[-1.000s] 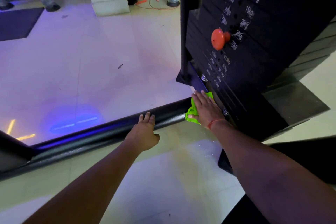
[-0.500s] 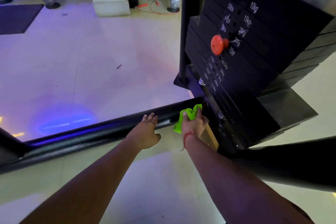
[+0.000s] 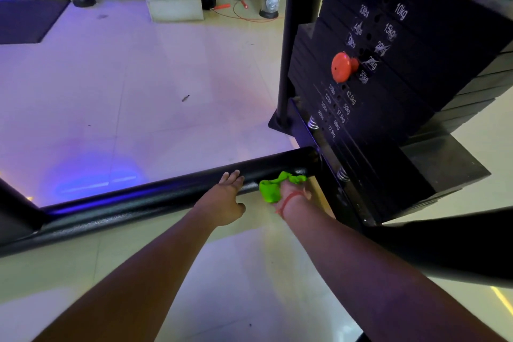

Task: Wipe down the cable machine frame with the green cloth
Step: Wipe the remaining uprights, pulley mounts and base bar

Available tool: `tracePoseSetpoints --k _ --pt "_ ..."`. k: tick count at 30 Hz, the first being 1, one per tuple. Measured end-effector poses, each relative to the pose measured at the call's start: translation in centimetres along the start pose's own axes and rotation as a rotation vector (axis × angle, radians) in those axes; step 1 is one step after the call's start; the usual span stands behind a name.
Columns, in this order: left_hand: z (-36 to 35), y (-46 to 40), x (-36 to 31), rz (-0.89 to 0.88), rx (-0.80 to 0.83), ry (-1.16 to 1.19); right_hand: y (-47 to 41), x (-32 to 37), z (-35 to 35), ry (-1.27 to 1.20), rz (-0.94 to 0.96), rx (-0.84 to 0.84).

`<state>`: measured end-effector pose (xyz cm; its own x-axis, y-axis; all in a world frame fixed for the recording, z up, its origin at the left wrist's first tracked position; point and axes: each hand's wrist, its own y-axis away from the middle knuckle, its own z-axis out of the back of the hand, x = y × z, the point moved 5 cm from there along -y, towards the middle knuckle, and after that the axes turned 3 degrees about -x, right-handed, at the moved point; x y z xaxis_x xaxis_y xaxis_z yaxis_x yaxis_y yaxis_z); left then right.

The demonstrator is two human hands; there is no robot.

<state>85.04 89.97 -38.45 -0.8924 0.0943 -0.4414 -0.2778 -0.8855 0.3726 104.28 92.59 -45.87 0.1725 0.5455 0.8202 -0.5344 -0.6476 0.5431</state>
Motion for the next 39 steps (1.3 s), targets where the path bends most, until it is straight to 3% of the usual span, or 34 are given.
tracePoseSetpoints --k 1,4,7,9,11,13,15,17,19,20,22,26,28,30,33,35,39 --pt "0.0 0.1 0.0 -0.002 0.003 0.002 1.0 0.3 -0.3 0.089 0.006 0.090" --pt "0.1 0.2 0.2 -0.015 0.026 -0.014 2.6 3.6 0.3 0.054 -0.131 0.214" --pt "0.3 0.2 0.4 -0.024 0.033 -0.008 1.9 5.3 3.0 0.180 -0.106 0.108" --pt "0.0 0.1 0.4 -0.015 0.028 0.028 3.1 5.3 3.0 0.054 -0.134 0.171" --pt "-0.6 -0.1 0.2 -0.006 -0.003 0.062 3.1 4.9 2.9 0.176 -0.111 0.214" --pt "-1.3 -0.1 -0.1 0.008 -0.060 0.114 2.7 6.1 3.2 0.525 0.059 0.218" --pt "-2.1 0.0 -0.5 0.033 -0.151 0.207 1.5 8.5 4.4 0.942 0.511 0.085" --pt "-3.1 0.2 -1.4 0.052 -0.256 0.322 1.5 9.2 4.6 1.463 0.906 0.126" --pt "-4.8 0.3 -3.0 0.052 -0.332 0.444 1.6 7.8 5.7 2.033 1.059 0.190" --pt "-6.1 0.4 -4.0 0.066 -0.340 0.515 1.7 7.0 6.6 2.217 1.033 0.221" --pt "-9.4 0.5 -6.2 0.160 -0.259 0.745 2.4 5.6 8.5 2.469 0.940 0.272" --pt "-16.2 1.3 -11.9 0.383 0.092 1.289 3.4 2.7 10.5 2.796 0.657 0.384" --pt "-18.2 1.9 -14.8 0.404 0.257 1.507 2.9 3.2 10.4 2.797 0.656 0.364" --pt "-18.9 2.7 -17.0 0.427 0.404 1.689 2.1 4.5 9.6 2.749 0.792 0.346" --pt "-19.4 2.7 -18.0 0.468 0.487 1.811 1.3 5.8 8.4 2.712 0.973 0.361" --pt "-19.5 2.8 -17.9 0.502 0.497 1.877 1.6 5.3 8.6 2.752 0.981 0.359" --pt "-19.5 3.8 -17.4 0.551 0.532 1.999 3.7 3.4 9.8 2.842 0.753 0.611"
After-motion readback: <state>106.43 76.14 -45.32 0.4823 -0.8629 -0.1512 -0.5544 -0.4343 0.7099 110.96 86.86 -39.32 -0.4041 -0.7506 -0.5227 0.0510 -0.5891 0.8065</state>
